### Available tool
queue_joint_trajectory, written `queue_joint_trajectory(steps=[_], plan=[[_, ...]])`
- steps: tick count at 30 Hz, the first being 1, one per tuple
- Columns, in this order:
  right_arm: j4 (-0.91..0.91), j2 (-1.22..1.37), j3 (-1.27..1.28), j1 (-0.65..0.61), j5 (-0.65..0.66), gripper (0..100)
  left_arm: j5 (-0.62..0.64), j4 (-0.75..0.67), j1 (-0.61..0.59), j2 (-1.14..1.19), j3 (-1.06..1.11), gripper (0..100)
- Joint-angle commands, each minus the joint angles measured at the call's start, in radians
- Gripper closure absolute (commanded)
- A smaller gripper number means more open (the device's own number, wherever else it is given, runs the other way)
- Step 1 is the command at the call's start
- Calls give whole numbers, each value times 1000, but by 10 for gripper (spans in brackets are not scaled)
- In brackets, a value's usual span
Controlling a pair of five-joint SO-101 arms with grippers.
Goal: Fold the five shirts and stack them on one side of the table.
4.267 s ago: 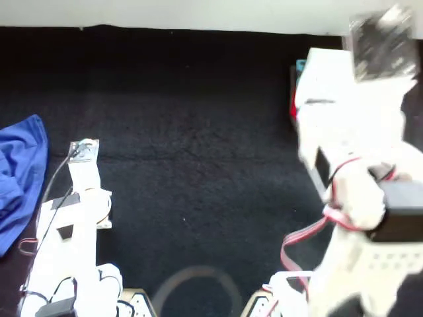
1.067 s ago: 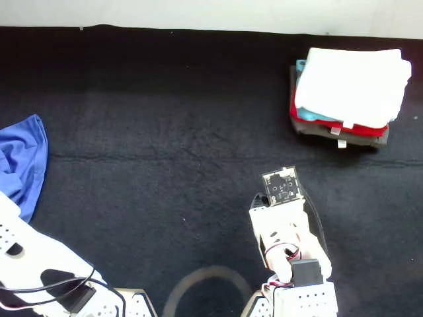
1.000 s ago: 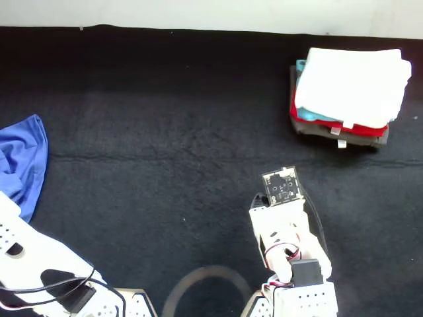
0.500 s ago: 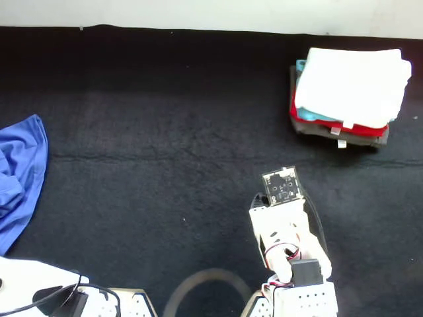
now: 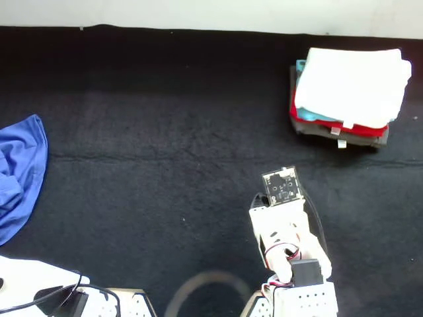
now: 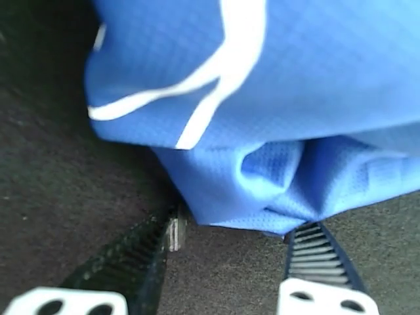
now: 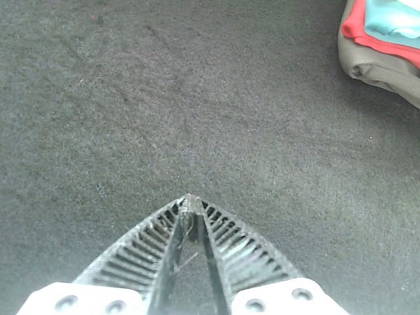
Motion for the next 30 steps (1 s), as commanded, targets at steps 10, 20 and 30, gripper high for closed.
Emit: queue_joint_trajectory(steps=[10,20,30], plan=[[-2,-5,136,-5,0,992,126,112,136,-44,-101,745],[-2,-5,136,-5,0,992,204,127,257,-8,-147,973],[-2,-5,136,-5,0,992,269,503,579,-286,-404,992]])
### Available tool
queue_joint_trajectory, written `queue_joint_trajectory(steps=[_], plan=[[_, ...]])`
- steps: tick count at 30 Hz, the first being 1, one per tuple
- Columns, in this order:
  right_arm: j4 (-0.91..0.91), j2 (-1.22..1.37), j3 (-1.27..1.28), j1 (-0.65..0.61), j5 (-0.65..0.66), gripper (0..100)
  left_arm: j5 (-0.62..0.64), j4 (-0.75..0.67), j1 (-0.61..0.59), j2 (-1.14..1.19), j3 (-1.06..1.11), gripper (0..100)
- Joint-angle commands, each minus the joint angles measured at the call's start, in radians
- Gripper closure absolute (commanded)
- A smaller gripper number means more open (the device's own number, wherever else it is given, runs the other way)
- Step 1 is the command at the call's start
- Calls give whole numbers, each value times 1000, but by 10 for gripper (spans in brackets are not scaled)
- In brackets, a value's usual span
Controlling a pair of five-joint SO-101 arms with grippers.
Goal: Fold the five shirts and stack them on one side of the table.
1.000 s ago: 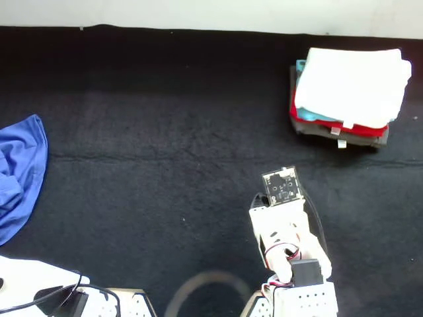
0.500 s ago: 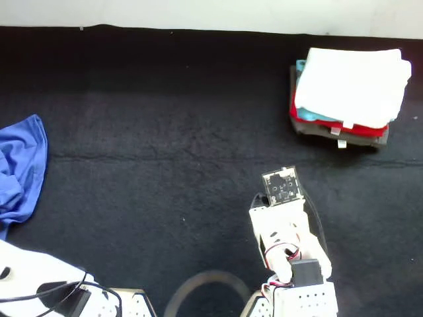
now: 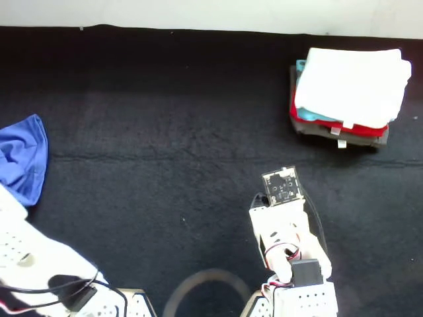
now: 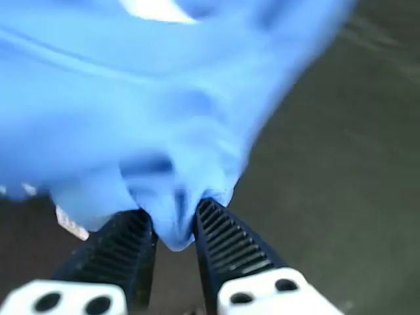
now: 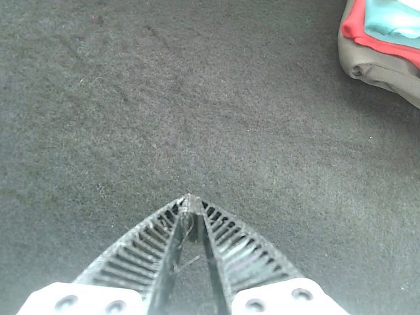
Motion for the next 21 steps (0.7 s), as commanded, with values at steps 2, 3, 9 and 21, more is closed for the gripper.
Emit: queue_joint_trajectory(steps=[2,3,9,21], plan=[[-2,-5,136,-5,0,992,8,48,176,-231,-56,992],[-2,-5,136,-5,0,992,8,48,213,-275,-45,992],[-2,-5,136,-5,0,992,11,46,495,-578,39,992],[-2,-5,136,-5,-2,992,9,-178,1030,-917,-127,992]])
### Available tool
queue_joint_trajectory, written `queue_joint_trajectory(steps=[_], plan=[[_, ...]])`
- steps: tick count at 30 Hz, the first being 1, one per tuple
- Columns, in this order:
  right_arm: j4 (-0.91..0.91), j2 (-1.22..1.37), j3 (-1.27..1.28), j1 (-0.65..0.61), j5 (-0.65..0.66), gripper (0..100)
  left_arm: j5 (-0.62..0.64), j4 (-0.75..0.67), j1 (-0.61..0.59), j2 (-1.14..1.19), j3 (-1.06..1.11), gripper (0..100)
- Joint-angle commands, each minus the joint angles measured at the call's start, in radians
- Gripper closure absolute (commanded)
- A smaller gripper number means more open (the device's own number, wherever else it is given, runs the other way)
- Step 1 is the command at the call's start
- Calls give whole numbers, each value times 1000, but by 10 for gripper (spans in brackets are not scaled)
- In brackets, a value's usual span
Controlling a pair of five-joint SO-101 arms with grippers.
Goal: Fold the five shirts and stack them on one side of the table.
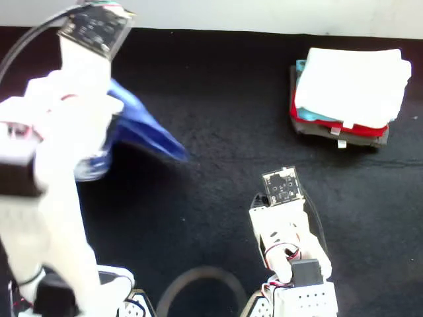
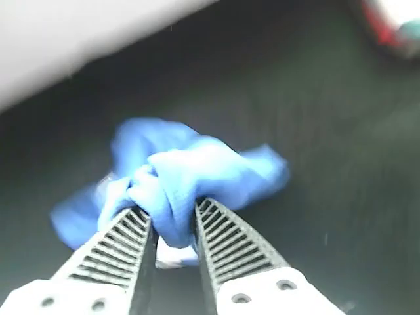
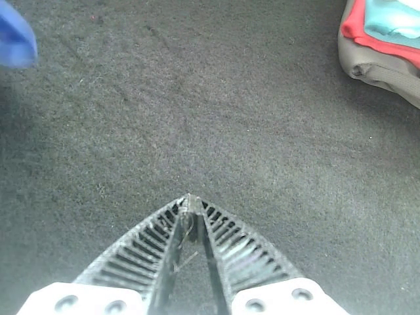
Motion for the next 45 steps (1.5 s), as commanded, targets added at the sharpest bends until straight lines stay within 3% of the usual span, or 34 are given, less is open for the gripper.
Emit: queue_joint_trajectory(steps=[1,7,12,23,29,34,40,45], plan=[[-2,-5,136,-5,-2,992,6,-144,76,-50,-88,992],[-2,-5,136,-5,-2,992,6,-167,76,-47,-84,992],[-2,-5,136,-5,-2,992,6,-107,67,-51,177,992],[-2,-5,136,-5,-2,992,2,-112,-260,-54,642,992],[-2,-5,136,-5,-3,992,2,-133,-323,-58,849,992],[-2,-5,136,-5,-3,992,6,-137,-341,-70,897,991],[-2,-5,136,-5,-2,992,2,-143,-372,-298,937,991],[-2,-5,136,-5,-2,992,0,-226,-372,-503,1175,990]])
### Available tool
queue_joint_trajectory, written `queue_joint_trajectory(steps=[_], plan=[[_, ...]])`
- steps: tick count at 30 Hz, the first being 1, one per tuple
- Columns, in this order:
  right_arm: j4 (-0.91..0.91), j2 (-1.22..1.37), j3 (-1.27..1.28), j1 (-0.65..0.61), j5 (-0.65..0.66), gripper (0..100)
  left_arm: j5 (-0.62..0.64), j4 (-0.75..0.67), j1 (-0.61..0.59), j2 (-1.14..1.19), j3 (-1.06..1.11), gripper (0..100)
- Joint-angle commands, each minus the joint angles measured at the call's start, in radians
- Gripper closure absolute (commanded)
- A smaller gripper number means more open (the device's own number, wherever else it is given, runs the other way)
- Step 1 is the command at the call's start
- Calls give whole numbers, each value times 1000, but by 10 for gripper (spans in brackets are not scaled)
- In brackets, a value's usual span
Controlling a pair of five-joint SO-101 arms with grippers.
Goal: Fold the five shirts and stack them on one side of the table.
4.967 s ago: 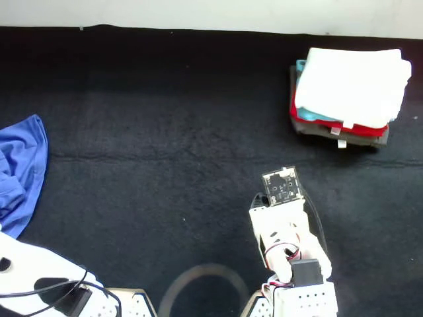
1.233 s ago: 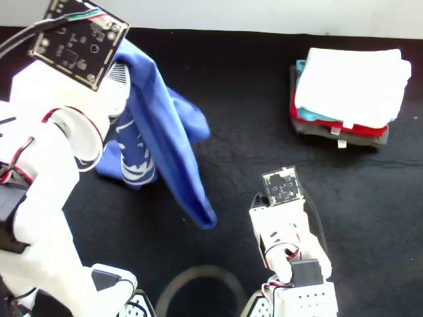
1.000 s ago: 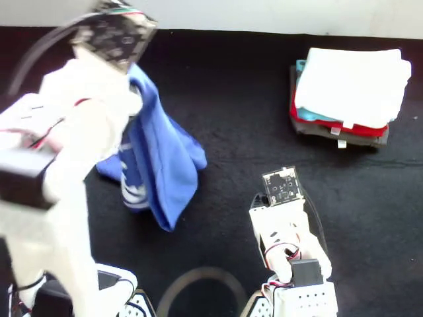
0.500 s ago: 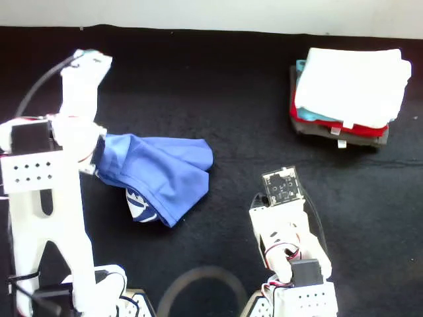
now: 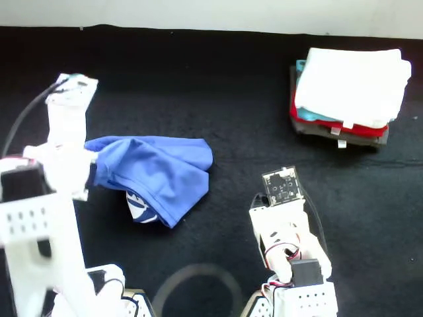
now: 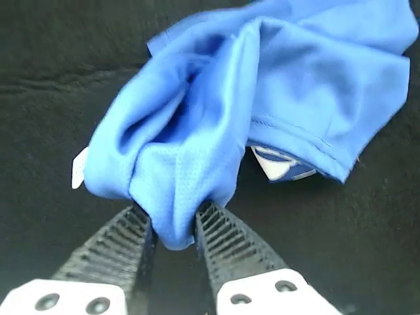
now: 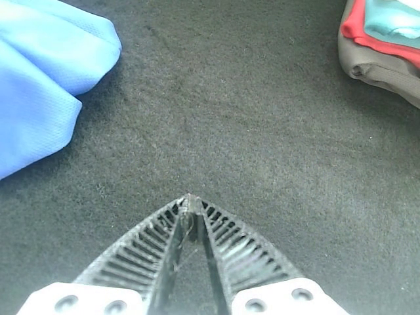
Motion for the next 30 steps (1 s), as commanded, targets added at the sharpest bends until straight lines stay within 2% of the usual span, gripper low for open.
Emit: queue_joint_trajectory(steps=[1,6,11,21,26,30], plan=[[-2,-5,136,-5,-2,992,0,-97,-8,-140,191,990],[-2,-5,136,-8,-2,992,0,-287,-12,-311,576,990],[-2,-5,136,-10,-8,992,0,-430,-71,-527,888,990],[-2,-8,136,-10,-3,992,2,-434,-159,-1003,1248,991],[-4,-10,136,-10,-2,992,5,-397,-160,-990,1245,991],[-33,-4,136,-7,-2,992,5,-311,-159,-986,1247,991]])
